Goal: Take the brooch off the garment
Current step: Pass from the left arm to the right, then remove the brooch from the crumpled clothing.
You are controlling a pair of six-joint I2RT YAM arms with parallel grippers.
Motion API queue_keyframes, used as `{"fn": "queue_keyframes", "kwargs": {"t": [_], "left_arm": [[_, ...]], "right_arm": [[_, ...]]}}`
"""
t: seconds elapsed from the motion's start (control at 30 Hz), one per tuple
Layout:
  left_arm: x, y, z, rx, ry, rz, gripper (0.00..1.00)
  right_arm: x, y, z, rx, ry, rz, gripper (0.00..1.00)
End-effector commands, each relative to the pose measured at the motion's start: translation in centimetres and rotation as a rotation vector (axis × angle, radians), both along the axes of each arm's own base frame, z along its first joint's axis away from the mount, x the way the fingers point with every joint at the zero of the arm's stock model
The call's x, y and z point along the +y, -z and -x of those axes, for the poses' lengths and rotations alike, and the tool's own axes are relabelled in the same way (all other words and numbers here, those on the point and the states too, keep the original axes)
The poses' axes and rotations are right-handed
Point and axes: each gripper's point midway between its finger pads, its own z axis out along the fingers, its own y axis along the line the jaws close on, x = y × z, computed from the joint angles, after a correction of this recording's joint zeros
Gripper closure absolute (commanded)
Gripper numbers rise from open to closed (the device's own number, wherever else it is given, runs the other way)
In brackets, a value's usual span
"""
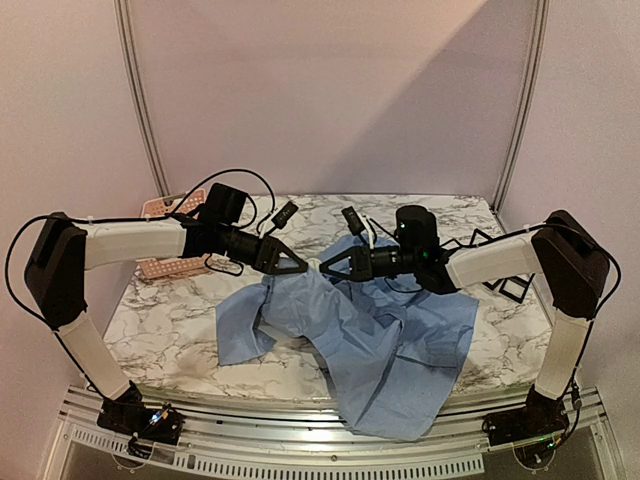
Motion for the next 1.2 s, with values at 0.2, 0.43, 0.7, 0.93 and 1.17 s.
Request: {"fn": "queue_keyframes", "kwargs": {"t": [0.2,0.43,0.7,0.93,1.17], "left_arm": [[-0.4,-1.7,0.2,-0.042,0.012,0.023,0.84],[0.7,-2.7,-0.8,-0.109,-0.053,0.003,0.36],[3.1,-5.0,-2.8,-0.201,-0.194,0.036,0.25],[3.4,-5.1,-3.1,-0.186,-0.209,0.05,0.25],[3.5,-5.0,-3.1,-0.182,-0.212,0.049,0.24]], "right_arm": [[0.1,-0.3,-0.9,-0.032,0.041,0.001,1.0],[-0.1,-0.3,-1.5,-0.088,0.096,0.056,1.0],[0.1,0.2,-1.6,-0.114,0.125,0.107,1.0],[-0.2,1.3,-1.6,-0.171,0.164,0.214,1.0],[-1.0,1.9,-1.5,-0.203,0.182,0.284,1.0]]}}
